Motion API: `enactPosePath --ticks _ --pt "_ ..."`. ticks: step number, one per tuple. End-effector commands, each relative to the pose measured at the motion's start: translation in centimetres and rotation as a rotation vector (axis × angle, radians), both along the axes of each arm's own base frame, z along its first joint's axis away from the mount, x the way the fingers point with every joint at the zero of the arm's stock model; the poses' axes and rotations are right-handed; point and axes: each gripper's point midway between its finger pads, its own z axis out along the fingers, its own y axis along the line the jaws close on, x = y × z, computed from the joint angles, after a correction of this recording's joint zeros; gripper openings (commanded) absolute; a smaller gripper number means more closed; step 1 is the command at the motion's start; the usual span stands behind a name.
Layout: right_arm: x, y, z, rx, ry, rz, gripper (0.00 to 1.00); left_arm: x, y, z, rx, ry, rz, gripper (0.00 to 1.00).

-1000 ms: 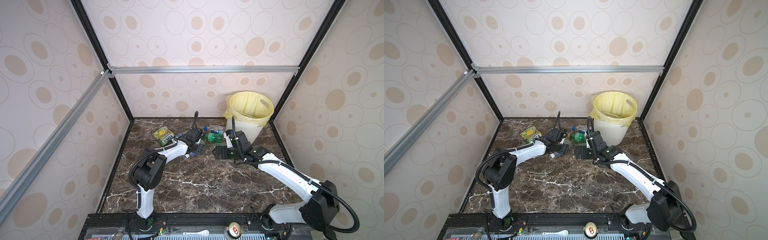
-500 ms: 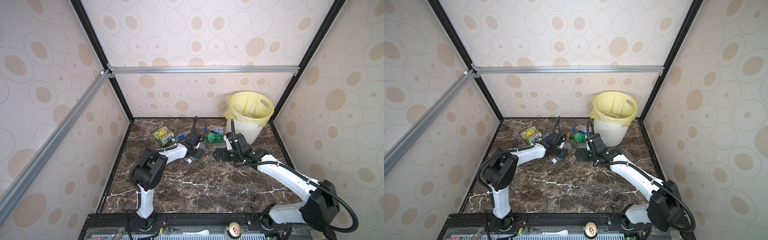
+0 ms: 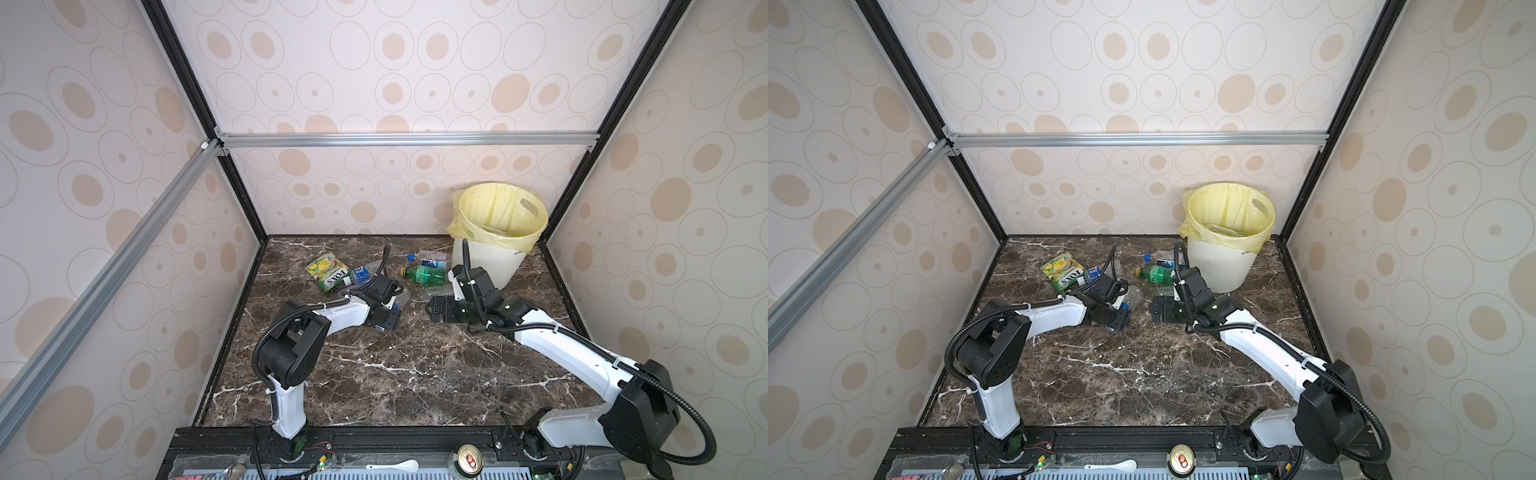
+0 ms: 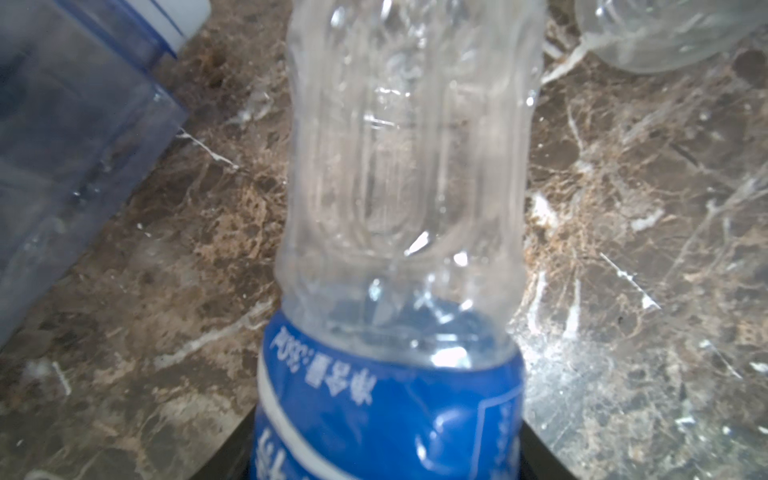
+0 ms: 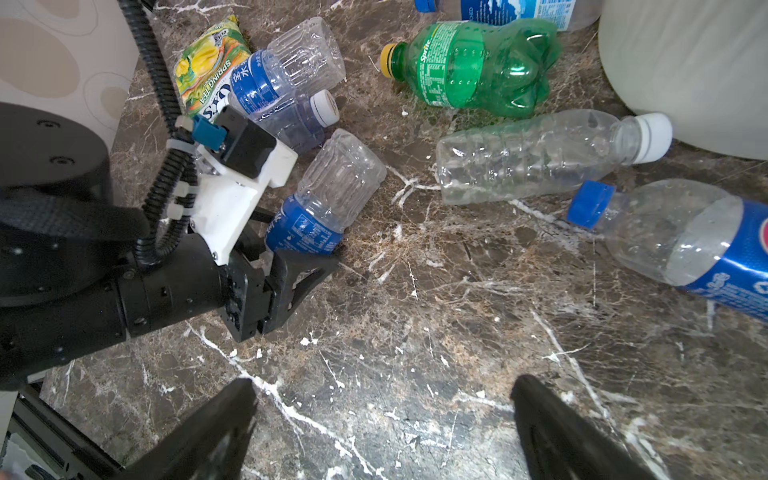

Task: Throw the plastic bottles in the bin
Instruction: 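Grasp the blue-labelled water bottle with the left gripper and lift it upright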

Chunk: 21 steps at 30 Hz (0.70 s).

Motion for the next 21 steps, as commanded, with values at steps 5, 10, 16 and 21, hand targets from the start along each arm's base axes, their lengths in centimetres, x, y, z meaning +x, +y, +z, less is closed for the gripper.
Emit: enactPosePath --ticks 5,10,16,21 --pt "-0.5 -0.1 0.6 0.057 0.018 -0.052 1.0 -0.7 -2.2 4.6 -0.153 -0.063 -0.052 0.57" --pt "-0.1 0.3 2.6 0.127 -0.009 -0.074 1.0 -1.3 -3.9 9.0 -0.268 -0.137 -0.102 0.57" --pt "0.6 1.4 5.7 0.233 -0.039 -0.082 1.0 -2.4 -6.4 14.2 -0.373 -0.23 -0.177 0.58" --pt "1.2 1.9 8.7 0.3 -0.085 -0.088 1.0 -3.8 -8.1 17.2 -0.442 -0.283 -0.232 0.58"
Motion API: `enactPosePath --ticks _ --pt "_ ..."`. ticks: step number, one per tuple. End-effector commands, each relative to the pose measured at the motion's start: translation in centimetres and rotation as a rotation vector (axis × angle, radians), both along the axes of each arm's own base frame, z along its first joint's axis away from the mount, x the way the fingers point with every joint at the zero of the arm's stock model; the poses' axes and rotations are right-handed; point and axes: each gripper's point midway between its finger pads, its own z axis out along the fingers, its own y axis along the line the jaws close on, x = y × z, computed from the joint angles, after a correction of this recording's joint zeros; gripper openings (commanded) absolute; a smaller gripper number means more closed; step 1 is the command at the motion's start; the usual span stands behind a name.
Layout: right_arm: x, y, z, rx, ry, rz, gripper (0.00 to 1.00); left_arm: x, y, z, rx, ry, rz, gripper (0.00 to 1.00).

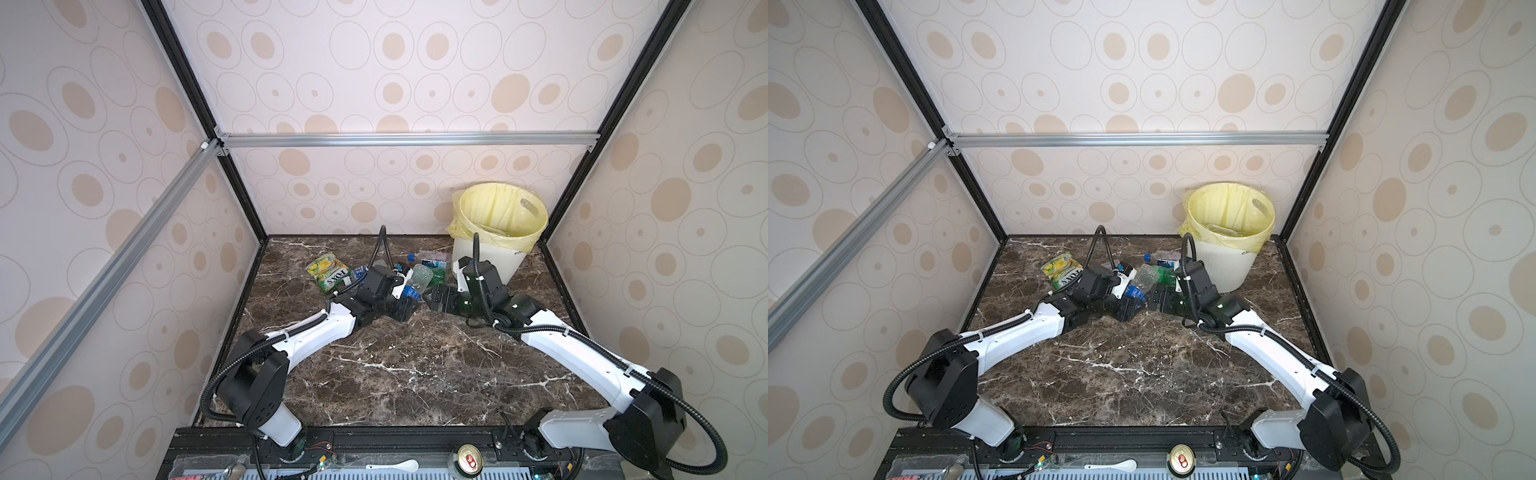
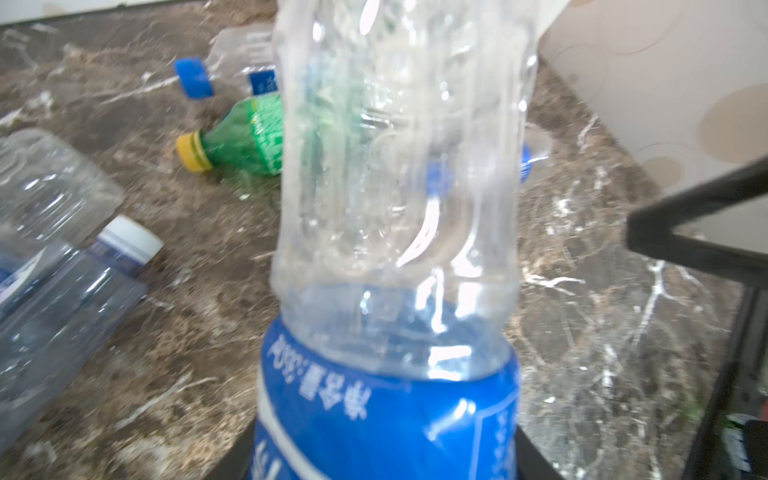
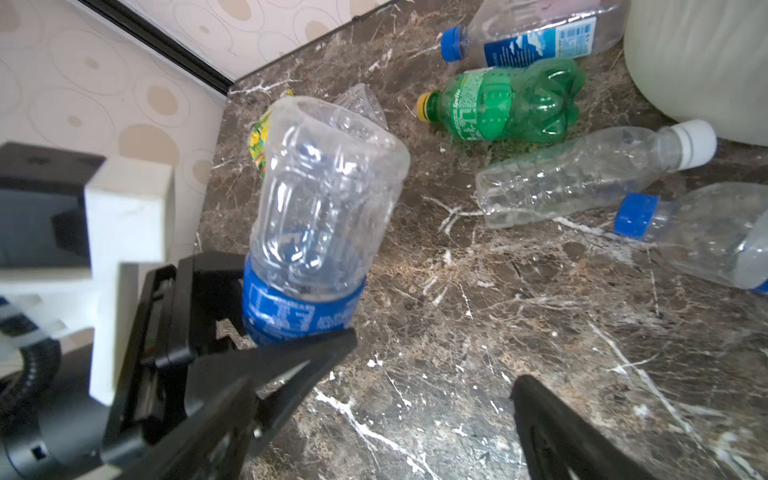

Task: Throw the plastic bottles in the bin
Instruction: 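Grasp the blue-labelled water bottle with the left gripper and lift it upright, then grasp the water bottle's top with the right gripper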

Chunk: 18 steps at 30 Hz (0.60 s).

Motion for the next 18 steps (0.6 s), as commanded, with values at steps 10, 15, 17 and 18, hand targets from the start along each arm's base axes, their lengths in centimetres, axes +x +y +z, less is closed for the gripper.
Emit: enactPosePath --ticks 10,15,17,18 --pt "1.7 -0.2 6.0 0.107 -0.109 -0.047 0.99 -2.2 -2.7 6.8 -0.154 -0.136 -0.079 0.59" --pt "2.1 -0.1 6.4 0.128 -0.117 -0.045 0.96 -2.9 -3.0 8.0 -0.193 -0.151 -0.095 0.59" --pt "2.2 0.4 6.5 0.15 -0.116 -0.031 0.92 -3.1 -3.3 8.4 -0.208 -0.153 -0.106 0.59" --pt "2.2 0.7 6.6 0.163 -0.118 -0.021 0.91 -3.3 -3.4 8.5 -0.213 -0.154 -0.111 0.59"
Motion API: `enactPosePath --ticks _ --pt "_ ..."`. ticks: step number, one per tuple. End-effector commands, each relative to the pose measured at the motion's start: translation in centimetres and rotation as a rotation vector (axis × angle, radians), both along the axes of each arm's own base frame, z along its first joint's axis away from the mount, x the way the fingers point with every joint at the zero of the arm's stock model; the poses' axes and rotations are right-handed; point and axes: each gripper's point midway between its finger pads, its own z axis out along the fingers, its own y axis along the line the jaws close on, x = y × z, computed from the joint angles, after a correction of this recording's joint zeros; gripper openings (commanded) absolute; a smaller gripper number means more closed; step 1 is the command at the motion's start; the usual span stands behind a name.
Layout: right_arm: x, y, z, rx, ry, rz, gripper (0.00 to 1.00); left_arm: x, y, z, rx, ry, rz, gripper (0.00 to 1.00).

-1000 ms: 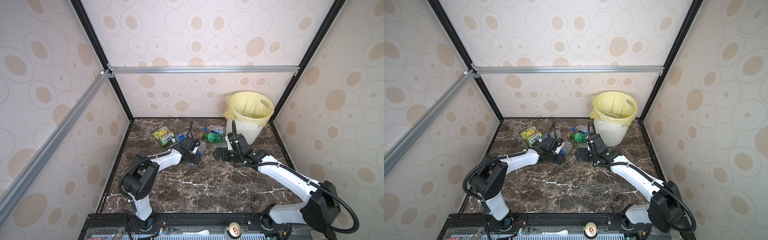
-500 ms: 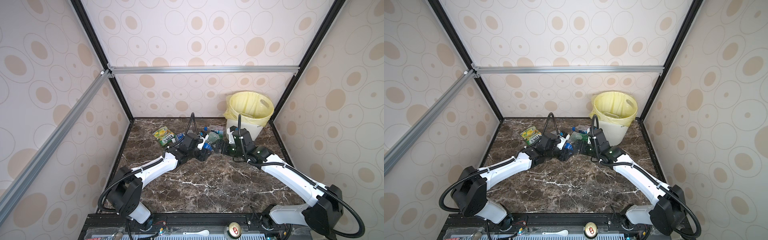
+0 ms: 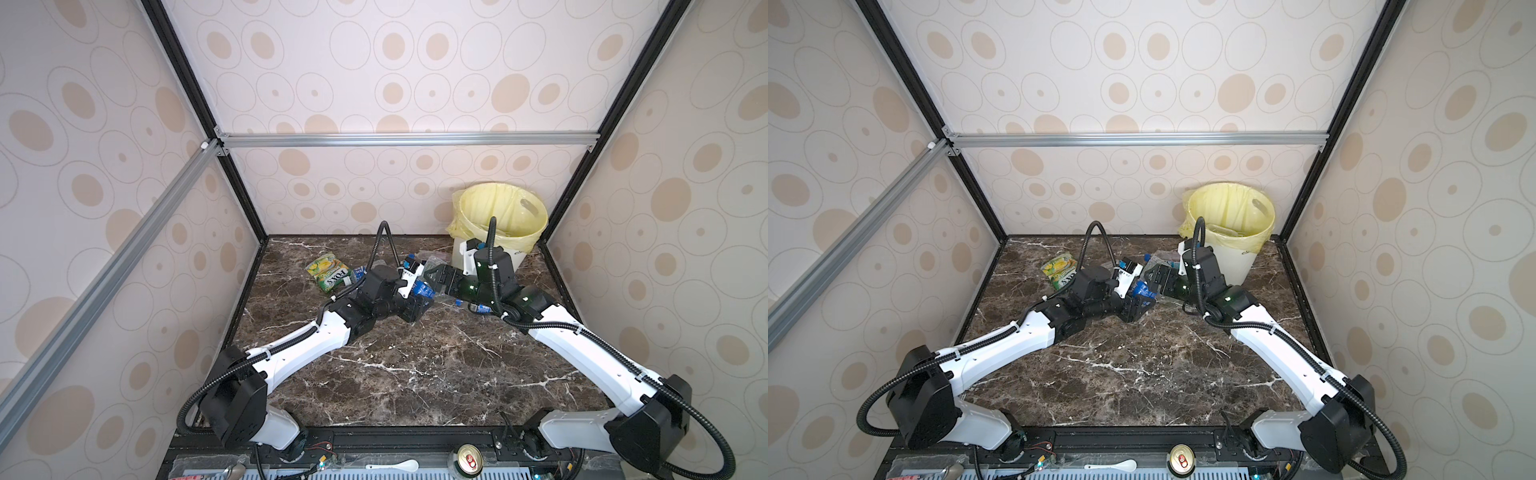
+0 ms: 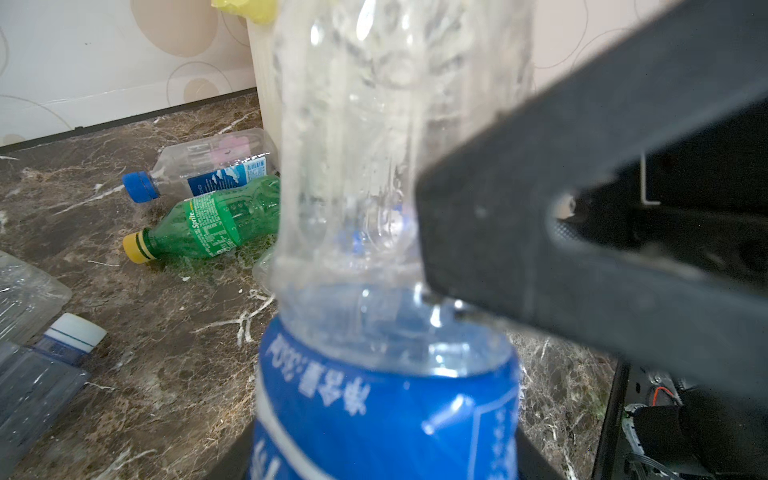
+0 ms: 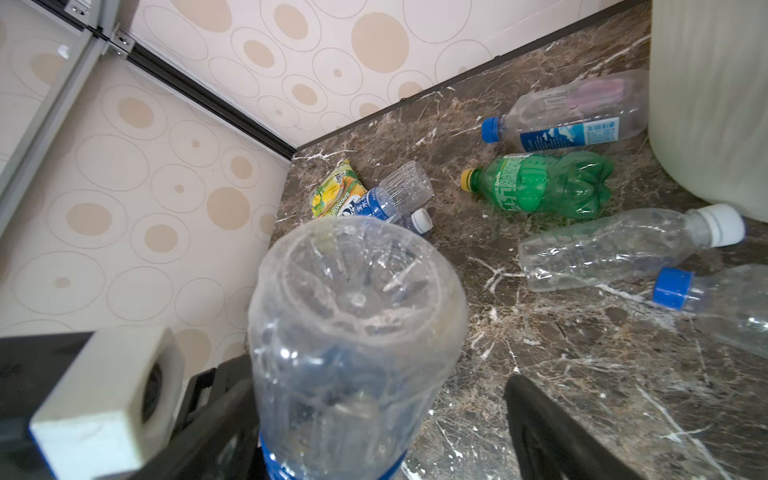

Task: Throw the plastic bottles in the bin
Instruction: 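Grasp the water bottle's top with the right gripper, then carry the water bottle over the bin with the right gripper and release it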

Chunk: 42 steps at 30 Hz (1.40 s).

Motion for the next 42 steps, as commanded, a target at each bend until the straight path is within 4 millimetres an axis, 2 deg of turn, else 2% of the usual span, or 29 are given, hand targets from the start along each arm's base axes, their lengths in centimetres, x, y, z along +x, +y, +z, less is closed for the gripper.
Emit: enactPosePath --ticks 1,11,16,22,25,27,31,35,42 --pt "0.3 0.6 1.0 0.054 -0.015 0.014 0.9 -0.9 -1.0 2.5 -0.075 -0.042 -0.042 0.6" --pt "0.6 1.7 0.3 0.094 0.002 0.042 0.81 -1.4 -1.4 4.0 -0.116 -0.063 -0.052 0.63" --pt "0.6 1.7 0.1 0.09 0.004 0.045 0.7 -1.4 -1.2 4.4 -0.116 -0.077 -0.041 0.66" --pt "0.5 0.8 1.4 0.04 -0.036 0.031 0.6 -1.0 -0.6 4.7 -0.086 -0.099 -0.016 0.77" --pt "0.5 -0.1 2.5 -0.014 -0.063 0.019 0.58 -0.6 -0.2 5.0 -0.054 -0.123 0.003 0.87" --pt "0.6 -0.6 3.4 -0.046 -0.089 0.012 0.57 -0.4 0.2 5.6 -0.032 -0.152 0.015 0.99" --pt "1.0 -2.1 5.4 -0.105 -0.139 -0.009 0.57 0.5 0.9 6.8 0.031 -0.221 0.047 0.99" --pt "1.4 -4.1 8.3 -0.177 -0.218 -0.049 0.57 2.1 1.5 9.0 0.106 -0.318 0.096 0.99" --pt "2.2 -7.9 14.2 -0.289 -0.367 -0.148 0.56 5.3 1.4 13.9 0.169 -0.488 0.177 0.99"
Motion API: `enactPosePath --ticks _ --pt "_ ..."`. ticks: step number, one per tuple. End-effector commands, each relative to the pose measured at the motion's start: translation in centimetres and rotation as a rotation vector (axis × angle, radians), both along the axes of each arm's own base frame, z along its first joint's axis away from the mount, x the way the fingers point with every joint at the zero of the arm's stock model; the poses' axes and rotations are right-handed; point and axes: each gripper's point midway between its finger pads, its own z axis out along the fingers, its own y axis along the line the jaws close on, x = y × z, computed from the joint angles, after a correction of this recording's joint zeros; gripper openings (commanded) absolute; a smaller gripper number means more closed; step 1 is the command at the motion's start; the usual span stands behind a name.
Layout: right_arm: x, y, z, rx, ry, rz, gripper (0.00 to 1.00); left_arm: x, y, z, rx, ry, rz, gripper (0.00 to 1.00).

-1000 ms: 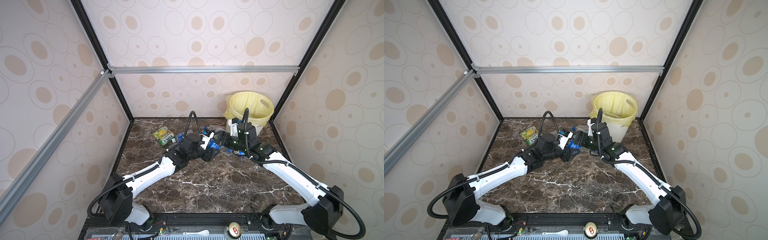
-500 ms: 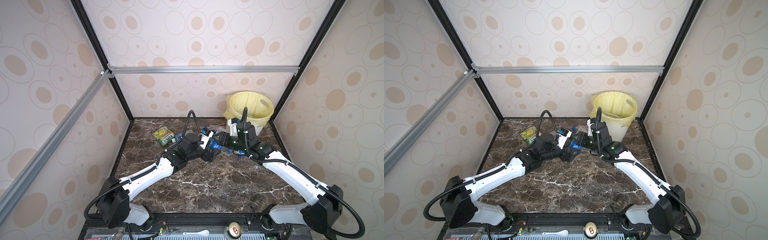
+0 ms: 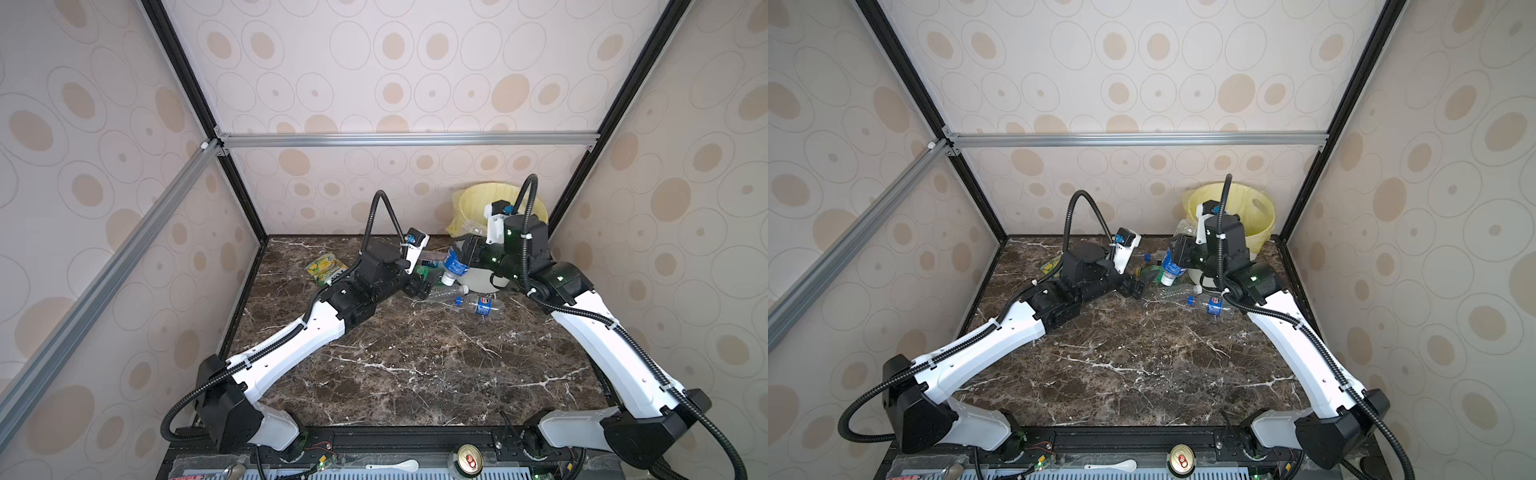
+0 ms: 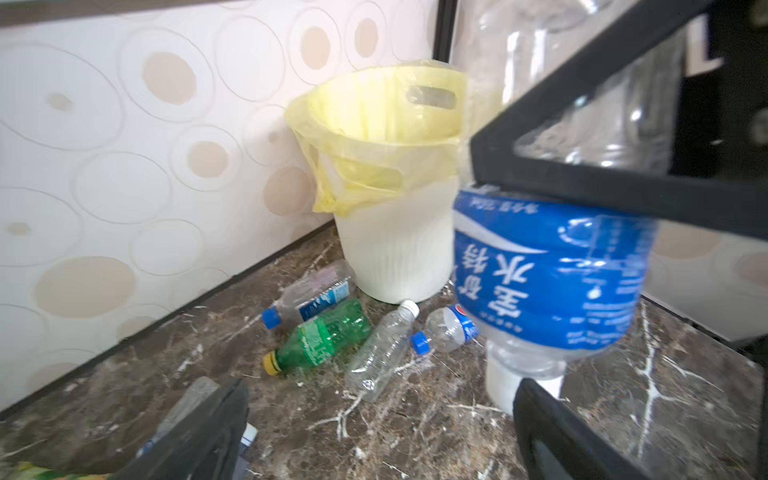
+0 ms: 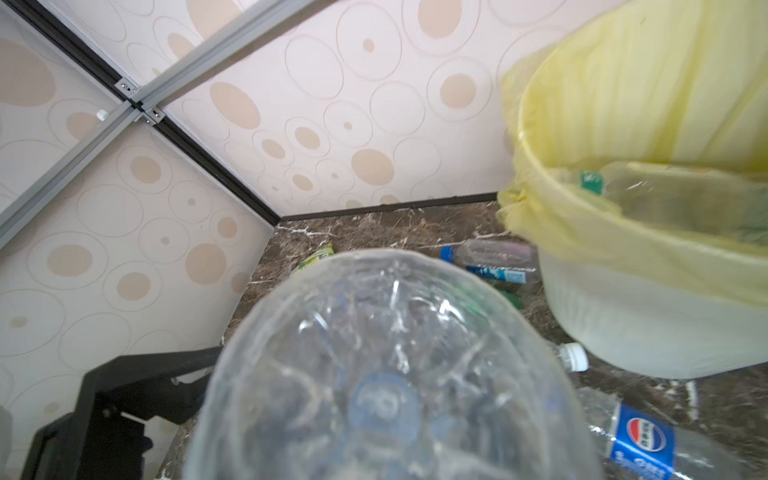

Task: Throw the plastic bottles in the bin
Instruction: 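Carry the water bottle over the bin with the right gripper and release it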

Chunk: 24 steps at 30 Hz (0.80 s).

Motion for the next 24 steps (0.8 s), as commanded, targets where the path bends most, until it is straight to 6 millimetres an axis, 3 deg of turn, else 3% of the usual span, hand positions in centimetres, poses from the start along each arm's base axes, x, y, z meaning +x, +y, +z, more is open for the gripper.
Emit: enactPosePath --ticks 1,11,16,19,22,24 --pt "-0.5 -2.6 3.5 -0.107 -0.101 -0.06 0.56 1.9 0.3 2.4 0.081 -0.109 0.053 0.99" --pt "-1.6 -6.4 14.1 -0.229 -0.38 -0.189 0.55 3.7 -3.1 7.6 0.018 -0.209 -0.011 0.99" --pt "-1.1 -7.7 17.2 -0.274 -0.459 -0.269 0.54 3.4 -4.1 8.7 -0.019 -0.243 -0.058 0.99" --pt "1.4 -8.2 16.6 -0.31 -0.449 -0.307 0.54 3.5 -4.1 8.6 -0.013 -0.252 -0.055 0.99" --pt "7.2 -10.6 12.8 -0.3 -0.329 -0.367 0.55 3.7 -4.0 8.0 0.0 -0.253 -0.045 0.99" --pt "11.1 -13.8 9.8 -0.334 -0.215 -0.454 0.65 3.9 -3.8 7.4 0.012 -0.245 -0.03 0.99"
